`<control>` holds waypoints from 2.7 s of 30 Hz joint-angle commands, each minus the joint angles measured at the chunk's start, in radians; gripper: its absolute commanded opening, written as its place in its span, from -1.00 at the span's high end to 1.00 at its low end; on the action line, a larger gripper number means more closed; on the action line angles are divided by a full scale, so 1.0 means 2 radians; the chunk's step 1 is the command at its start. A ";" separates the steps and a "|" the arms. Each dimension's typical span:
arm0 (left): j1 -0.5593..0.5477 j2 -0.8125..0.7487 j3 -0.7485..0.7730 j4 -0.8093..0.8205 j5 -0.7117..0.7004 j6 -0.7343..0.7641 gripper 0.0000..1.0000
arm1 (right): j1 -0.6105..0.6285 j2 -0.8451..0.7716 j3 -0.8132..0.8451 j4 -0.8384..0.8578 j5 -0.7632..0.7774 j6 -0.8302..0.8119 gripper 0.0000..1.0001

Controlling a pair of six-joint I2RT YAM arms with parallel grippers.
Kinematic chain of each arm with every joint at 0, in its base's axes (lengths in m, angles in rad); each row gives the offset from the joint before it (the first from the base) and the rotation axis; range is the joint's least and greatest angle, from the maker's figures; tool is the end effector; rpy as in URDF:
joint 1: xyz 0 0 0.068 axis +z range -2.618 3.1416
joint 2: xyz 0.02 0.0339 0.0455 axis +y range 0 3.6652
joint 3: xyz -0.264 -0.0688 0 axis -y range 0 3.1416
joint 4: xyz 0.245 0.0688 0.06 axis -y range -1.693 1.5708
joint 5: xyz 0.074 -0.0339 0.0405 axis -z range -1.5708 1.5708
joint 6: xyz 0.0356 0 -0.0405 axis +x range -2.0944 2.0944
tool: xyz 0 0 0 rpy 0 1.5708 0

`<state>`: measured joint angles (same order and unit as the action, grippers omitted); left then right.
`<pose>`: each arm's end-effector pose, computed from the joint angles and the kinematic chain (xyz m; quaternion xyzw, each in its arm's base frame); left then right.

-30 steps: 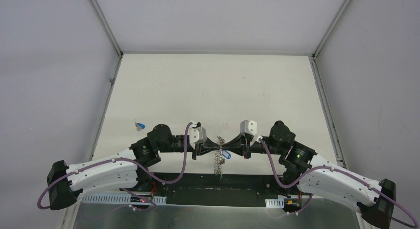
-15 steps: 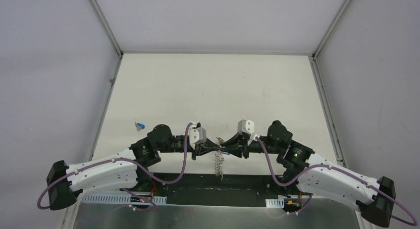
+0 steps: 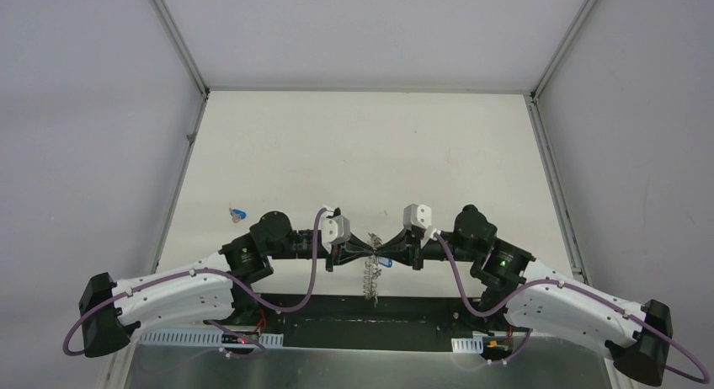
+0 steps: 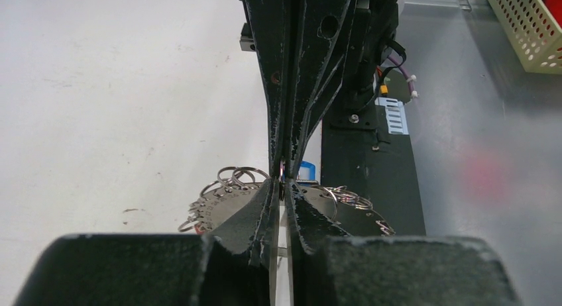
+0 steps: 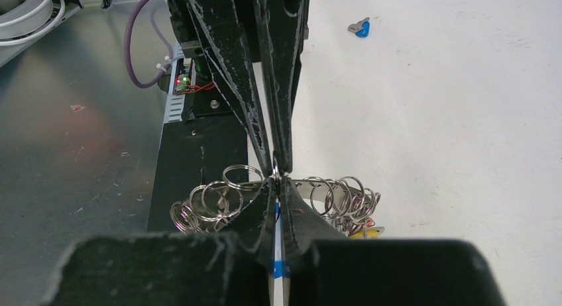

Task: Put the keys on the keyring

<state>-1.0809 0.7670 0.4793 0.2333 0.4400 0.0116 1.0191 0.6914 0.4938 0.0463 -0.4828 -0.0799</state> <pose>0.0750 -0.1730 0.2790 0.4963 0.5275 -0.4783 0.4967 0.0766 0.1560 0.2767 -0.5175 0.5467 0.4480 0.4822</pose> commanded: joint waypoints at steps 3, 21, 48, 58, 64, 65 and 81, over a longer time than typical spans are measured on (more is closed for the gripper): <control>-0.004 -0.025 0.012 -0.005 -0.005 0.015 0.55 | 0.001 0.000 0.046 -0.054 0.022 -0.023 1.00; -0.004 -0.013 0.067 -0.132 -0.003 0.081 -0.01 | 0.000 0.121 0.239 -0.334 0.025 -0.080 1.00; -0.004 0.074 0.052 -0.004 0.052 0.040 0.70 | -0.035 0.171 0.301 -0.389 -0.072 -0.076 1.00; -0.004 0.085 0.059 0.000 0.055 0.036 1.00 | -0.035 0.170 0.295 -0.385 -0.069 -0.075 1.00; -0.004 0.076 0.047 0.017 0.040 0.020 1.00 | -0.038 0.152 0.282 -0.349 -0.045 -0.062 0.43; -0.004 0.071 0.043 0.022 0.036 0.018 1.00 | -0.039 0.146 0.279 -0.339 -0.043 -0.057 0.16; -0.004 -0.023 -0.057 0.193 -0.040 -0.022 1.00 | -0.049 0.046 0.202 -0.215 -0.029 -0.033 -0.27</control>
<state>-1.0809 0.7673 0.3920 0.3733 0.3897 0.0051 0.9260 0.8215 0.9264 -0.4995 -0.5362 -0.1574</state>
